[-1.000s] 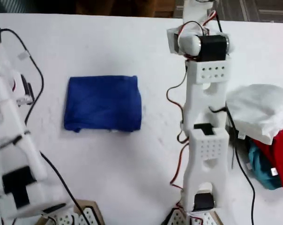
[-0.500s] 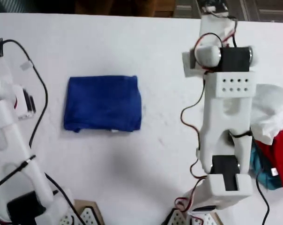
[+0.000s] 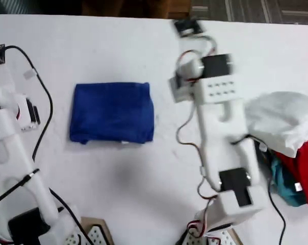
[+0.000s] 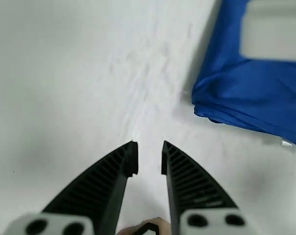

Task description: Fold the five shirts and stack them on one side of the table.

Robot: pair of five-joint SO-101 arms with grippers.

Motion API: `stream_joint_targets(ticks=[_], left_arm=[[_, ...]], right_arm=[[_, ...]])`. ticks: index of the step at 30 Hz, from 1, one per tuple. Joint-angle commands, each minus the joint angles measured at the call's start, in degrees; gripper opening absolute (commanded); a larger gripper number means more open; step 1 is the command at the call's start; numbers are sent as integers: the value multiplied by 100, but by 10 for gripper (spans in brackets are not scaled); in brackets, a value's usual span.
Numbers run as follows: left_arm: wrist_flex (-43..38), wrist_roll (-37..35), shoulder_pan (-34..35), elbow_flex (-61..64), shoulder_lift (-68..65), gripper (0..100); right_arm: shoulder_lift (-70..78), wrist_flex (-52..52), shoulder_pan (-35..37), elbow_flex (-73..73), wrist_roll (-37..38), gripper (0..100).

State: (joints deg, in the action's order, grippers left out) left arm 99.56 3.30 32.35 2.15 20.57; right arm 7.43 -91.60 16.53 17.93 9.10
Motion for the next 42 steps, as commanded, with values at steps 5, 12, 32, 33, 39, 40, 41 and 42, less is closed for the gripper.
stream_joint_targets(ticks=[5,12,32,33,39,40,41,42], left_arm=[[-62,18,35,22,167,110],[-738,18,35,1235,193,110],[-1275,18,35,1877,211,110],[-1275,18,35,1877,211,110],[-1275,18,35,1833,220,110],[-1257,18,35,1789,220,110],[-1248,18,44,1736,220,110],[-1240,18,44,1666,220,110]], right_arm=[[1305,541,681,308,-62,242],[2747,936,1086,1776,-1011,246],[5420,400,1209,4237,-2426,244],[5481,400,1209,4246,-2435,243],[5587,374,1209,4281,-2435,19],[5596,321,1209,4281,-2435,12],[5604,242,1209,4281,-2435,39],[5613,171,1209,4281,-2435,33]])
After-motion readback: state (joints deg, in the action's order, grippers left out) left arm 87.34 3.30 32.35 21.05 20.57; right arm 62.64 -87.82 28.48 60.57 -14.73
